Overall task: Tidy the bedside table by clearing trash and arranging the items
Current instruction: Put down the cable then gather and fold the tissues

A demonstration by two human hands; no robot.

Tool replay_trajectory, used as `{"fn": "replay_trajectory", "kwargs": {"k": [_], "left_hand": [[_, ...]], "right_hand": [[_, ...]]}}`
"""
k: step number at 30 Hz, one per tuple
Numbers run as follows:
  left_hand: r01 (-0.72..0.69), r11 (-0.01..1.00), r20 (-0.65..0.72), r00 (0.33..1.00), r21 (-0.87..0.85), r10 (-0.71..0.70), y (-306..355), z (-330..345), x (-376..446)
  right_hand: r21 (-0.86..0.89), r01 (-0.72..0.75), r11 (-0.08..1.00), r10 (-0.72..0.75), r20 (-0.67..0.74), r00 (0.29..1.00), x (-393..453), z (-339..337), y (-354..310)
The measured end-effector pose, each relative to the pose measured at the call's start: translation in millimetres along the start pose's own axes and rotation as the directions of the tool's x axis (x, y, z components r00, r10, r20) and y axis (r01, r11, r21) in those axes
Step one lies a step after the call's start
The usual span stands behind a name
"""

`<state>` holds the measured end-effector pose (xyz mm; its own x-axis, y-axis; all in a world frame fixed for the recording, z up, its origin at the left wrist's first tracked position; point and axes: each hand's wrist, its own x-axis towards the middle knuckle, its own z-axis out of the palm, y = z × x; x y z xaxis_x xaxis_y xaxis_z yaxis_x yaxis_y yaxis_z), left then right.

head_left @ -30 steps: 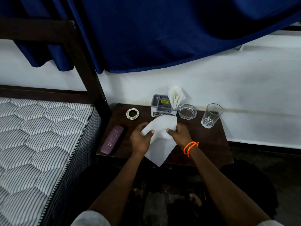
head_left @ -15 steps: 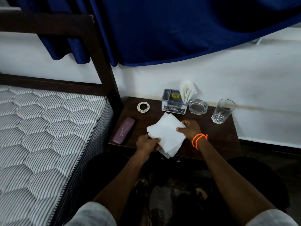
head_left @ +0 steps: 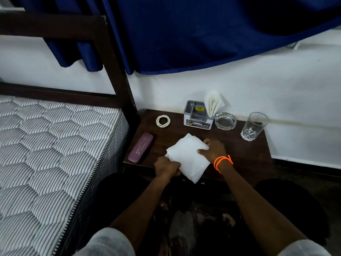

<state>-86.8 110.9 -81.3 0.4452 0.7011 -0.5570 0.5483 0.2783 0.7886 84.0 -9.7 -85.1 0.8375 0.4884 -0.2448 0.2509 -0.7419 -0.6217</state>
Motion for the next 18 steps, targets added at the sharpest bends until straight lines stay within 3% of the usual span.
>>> {"fn": "replay_trajectory", "kwargs": {"k": [3, 10, 16, 18], "left_hand": [[-0.002, 0.999, -0.019, 1.000, 0.042, 0.003, 0.7, -1.0, -0.9], [-0.001, 0.996, -0.032, 0.999, 0.087, 0.004, 0.6, -3.3, -1.6], [0.013, 0.997, -0.043, 0.999, 0.074, -0.010, 1.8, -4.5, -3.1], [0.007, 0.998, -0.043, 0.999, 0.057, -0.004, 1.3, -4.1, -3.0]], "right_hand": [[-0.054, 0.043, 0.998, -0.041, 0.040, 0.998, 0.5, 7.0, -1.3], [0.171, -0.074, 0.983, 0.055, 0.113, 0.992, 0.1, 8.0, -16.9], [0.129, -0.025, 0.991, 0.005, 0.153, 0.988, 2.2, 0.4, -21.1], [0.194, -0.062, 0.979, 0.024, 0.193, 0.981, 3.2, 3.2, -15.5]]}}
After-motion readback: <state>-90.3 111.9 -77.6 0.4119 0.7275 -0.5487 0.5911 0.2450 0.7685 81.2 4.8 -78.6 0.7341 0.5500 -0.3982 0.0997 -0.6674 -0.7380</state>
